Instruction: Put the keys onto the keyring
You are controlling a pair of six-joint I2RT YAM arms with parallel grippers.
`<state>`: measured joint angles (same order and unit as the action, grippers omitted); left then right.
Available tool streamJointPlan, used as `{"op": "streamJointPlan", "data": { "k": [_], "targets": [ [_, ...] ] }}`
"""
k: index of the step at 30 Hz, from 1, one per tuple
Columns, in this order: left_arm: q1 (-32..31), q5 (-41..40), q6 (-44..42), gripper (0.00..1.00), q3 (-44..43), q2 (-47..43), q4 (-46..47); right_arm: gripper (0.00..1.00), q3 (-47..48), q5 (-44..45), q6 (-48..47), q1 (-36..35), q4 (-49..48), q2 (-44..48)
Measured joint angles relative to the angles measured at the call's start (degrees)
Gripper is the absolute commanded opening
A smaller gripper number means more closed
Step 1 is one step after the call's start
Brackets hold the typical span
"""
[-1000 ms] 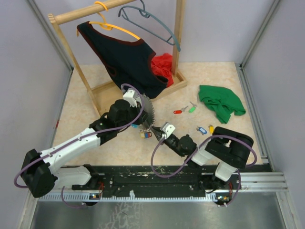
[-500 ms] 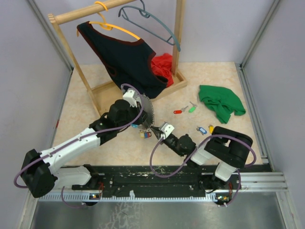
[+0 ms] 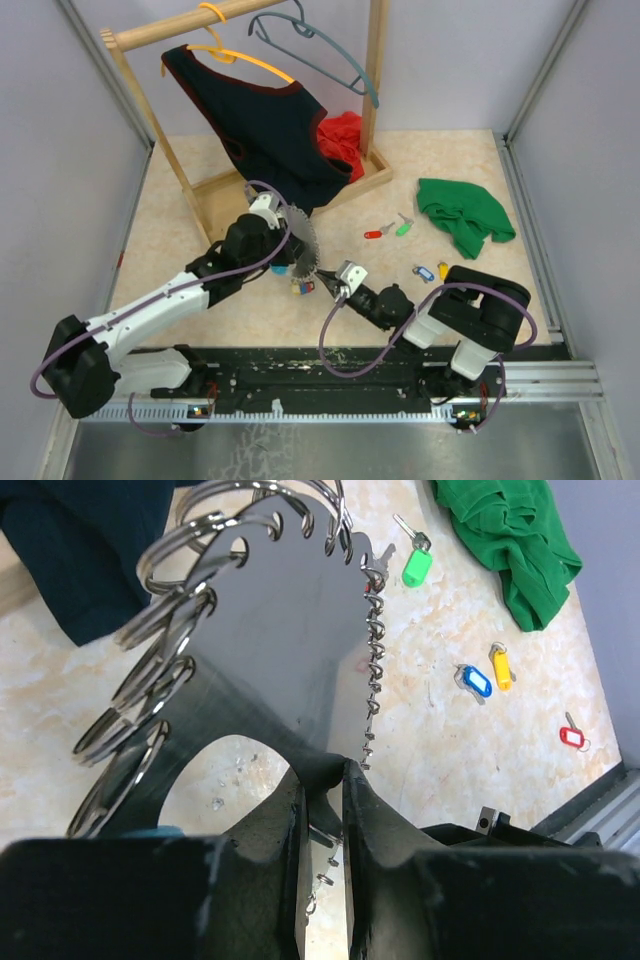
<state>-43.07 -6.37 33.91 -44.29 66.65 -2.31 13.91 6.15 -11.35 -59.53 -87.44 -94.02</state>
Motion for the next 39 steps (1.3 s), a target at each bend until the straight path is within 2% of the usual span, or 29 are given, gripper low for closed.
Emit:
{"op": "streamJointPlan", "data": {
  "k": [4, 8, 10, 15, 27, 32, 39],
  "targets": [
    [1.22, 1.77, 2.78, 0.31, 2.51, 0.0, 2.38, 0.0, -0.44, -0.5, 0.0, 0.0, 0.26, 0.0],
    [2.71, 3.45, 5.25, 0.44, 5.29, 0.0, 5.42, 0.0, -0.44, -1.03, 0.04, 0.0, 0.02, -0.7],
    [3.39, 4.48, 6.1, 0.54, 6.73, 0.0, 6.73, 0.0, -0.44, -1.62, 0.42, 0.07, -0.52, -1.88],
    [5.46, 7.3, 7.5, 0.69, 10.43, -0.07, 10.71, 0.0, -0.44, -3.98, 1.92, 1.33, -0.57, -3.41],
    [9.27, 14.58, 3.15, 0.73, 17.18, -6.14, 18.6, 0.0, 0.26, -12.04, 5.53, 6.1, 2.14, -3.3],
    [12.94, 17.14, 3.15, 0.73, 17.16, -4.42, 19.04, 0.0, 1.07, -15.19, 6.08, 6.54, 6.95, 0.04],
    [14.62, 19.74, 3.52, 0.73, 17.16, -1.51, 18.64, 0.0, 1.53, -16.85, 6.69, 7.63, 11.39, 2.29]
  ]
}}
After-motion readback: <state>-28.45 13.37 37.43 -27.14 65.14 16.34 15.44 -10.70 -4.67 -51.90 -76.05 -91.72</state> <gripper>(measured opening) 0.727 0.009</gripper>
